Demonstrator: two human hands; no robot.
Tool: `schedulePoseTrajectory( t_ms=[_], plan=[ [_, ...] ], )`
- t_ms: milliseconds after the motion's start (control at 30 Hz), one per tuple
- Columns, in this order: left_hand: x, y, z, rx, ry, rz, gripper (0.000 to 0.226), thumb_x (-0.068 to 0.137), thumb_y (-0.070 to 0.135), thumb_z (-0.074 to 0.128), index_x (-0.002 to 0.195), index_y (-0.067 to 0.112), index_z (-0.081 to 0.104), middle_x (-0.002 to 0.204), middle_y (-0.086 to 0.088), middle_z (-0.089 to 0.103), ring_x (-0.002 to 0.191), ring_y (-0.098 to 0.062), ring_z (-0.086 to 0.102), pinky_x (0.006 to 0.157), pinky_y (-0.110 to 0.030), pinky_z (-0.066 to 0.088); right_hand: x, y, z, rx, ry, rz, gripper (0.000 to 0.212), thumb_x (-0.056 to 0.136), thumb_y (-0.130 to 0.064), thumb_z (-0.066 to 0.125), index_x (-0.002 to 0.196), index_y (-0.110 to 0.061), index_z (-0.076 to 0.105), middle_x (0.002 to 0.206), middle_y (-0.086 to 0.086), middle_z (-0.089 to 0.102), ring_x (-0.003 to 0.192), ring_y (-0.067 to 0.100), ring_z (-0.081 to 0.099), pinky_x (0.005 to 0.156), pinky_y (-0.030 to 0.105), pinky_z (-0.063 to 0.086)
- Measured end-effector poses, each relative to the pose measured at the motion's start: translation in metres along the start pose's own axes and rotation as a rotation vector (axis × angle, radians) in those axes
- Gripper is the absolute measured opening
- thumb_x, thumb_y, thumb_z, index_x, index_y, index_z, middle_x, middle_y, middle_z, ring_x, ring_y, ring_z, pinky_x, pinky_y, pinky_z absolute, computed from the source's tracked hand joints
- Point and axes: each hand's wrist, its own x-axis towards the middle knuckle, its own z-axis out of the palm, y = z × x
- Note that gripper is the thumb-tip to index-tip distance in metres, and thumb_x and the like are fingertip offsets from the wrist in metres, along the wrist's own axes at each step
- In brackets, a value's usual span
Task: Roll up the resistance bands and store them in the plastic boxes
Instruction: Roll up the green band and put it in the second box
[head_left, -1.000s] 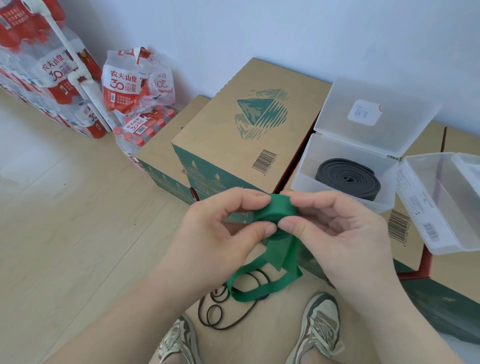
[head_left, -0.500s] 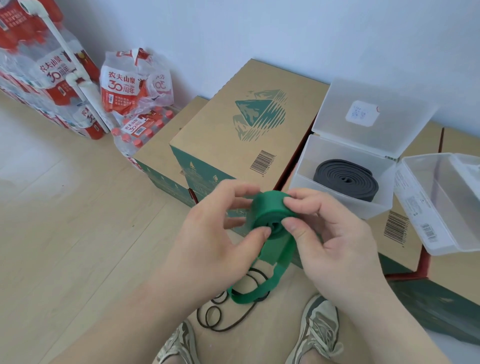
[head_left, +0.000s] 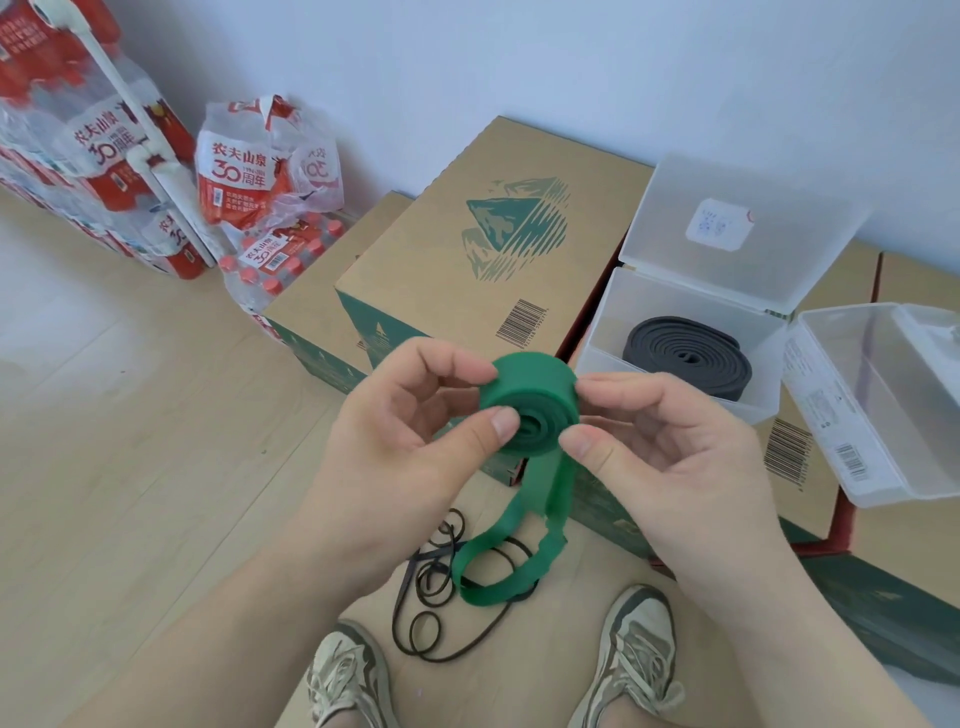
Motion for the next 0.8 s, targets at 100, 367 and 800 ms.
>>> schedulePoseTrajectory(
  t_ms=[100,367,800],
  plan=[
    [-0.002,0.0,0.004,-0.141,-0.016,-0.044,0.028,0.083,0.003,0.072,0.108,0.007,0.059,0.107,-0.008,0.077,0.098,-0.025,0.074,0.087,-0.041,0.06,-0.002,0.003,0.003,0.01,-0.031,-0.032,0.029,0.078,-0.004,0.086,0.097,-0.022,0.072,0.116,0.004,0.075,0.109,0.025,0.073,0.099,0.04,0.057],
    [-0.004,-0.006,0.006,0.344,-0.018,0.096,0.038,0.084,0.001,0.081,0.11,0.02,0.062,0.11,0.006,0.074,0.113,-0.014,0.069,0.091,-0.029,0.06,-0.003,0.015,0.003,-0.211,-0.028,-0.204,0.033,0.087,0.014,0.071,0.097,-0.017,0.069,0.113,-0.007,0.073,0.11,0.018,0.07,0.092,0.022,0.055],
    [-0.007,-0.01,0.006,0.379,-0.066,0.138,0.033,0.088,-0.006,0.074,0.104,0.02,0.065,0.109,0.001,0.072,0.106,-0.015,0.07,0.085,-0.033,0.063,-0.003,0.013,0.003,-0.187,-0.063,-0.166,0.029,0.077,0.016,0.08,0.09,-0.01,0.075,0.114,0.0,0.077,0.111,0.019,0.073,0.095,0.034,0.059]
  ],
)
